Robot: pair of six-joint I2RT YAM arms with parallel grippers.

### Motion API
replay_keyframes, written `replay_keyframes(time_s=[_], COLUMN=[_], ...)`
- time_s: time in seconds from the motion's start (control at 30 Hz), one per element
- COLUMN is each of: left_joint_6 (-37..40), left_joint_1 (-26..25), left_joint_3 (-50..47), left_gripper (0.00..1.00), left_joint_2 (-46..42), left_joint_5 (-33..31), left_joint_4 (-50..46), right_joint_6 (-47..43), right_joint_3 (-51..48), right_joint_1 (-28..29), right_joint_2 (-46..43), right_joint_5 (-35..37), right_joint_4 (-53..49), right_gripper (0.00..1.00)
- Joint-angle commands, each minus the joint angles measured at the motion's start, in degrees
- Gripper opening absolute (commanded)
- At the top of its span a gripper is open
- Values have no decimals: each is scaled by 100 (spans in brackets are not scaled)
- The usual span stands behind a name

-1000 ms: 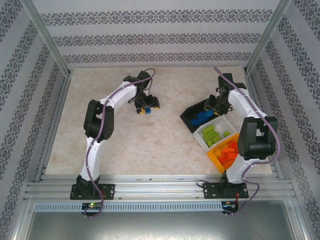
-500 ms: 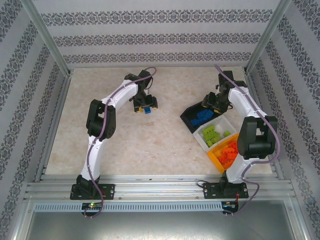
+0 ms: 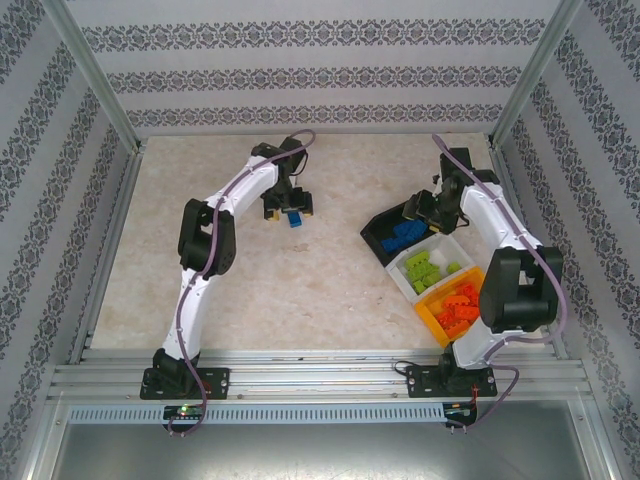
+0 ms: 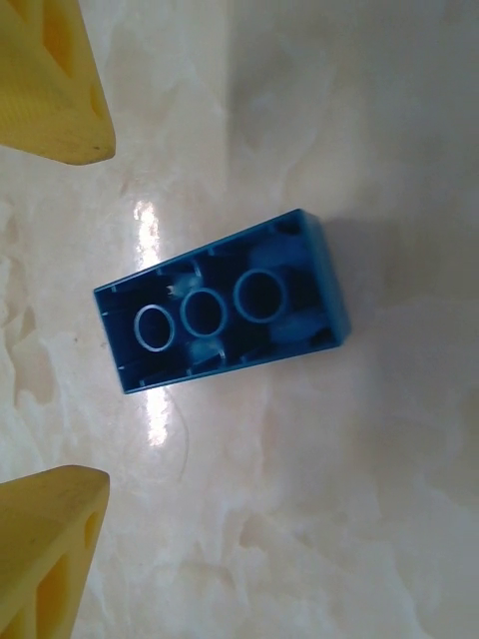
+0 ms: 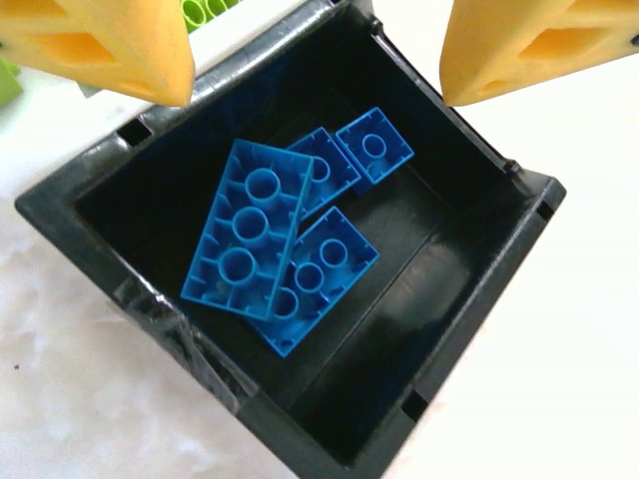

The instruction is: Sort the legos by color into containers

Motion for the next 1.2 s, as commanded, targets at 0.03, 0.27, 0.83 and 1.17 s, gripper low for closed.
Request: replay_keyframes(time_s=[0.03,0.27,0.83,1.17], left_joint_6=[327,467,432,320], left_joint_1=[51,52,-127,-186], left_joint_3=[566,920,1444,1773], left_gripper=[80,80,73,68], left_joint_2=[303,482,978,1365], left_joint_5=[-413,-641,-838,-672], left_joint_4=[-654,-875,-1153,-1204], right_joint_6=[-14,25,236,155], right_joint_3=[-216,-436,-497,-532], right_joint_1=[-36,-36,288,324], right_joint_2=[-310,-506,-530,-636], right_joint_5=[-97,-144,-135,-71], right_joint_4=[-73,-82,-50,-132], right_gripper=[67,68,68,68])
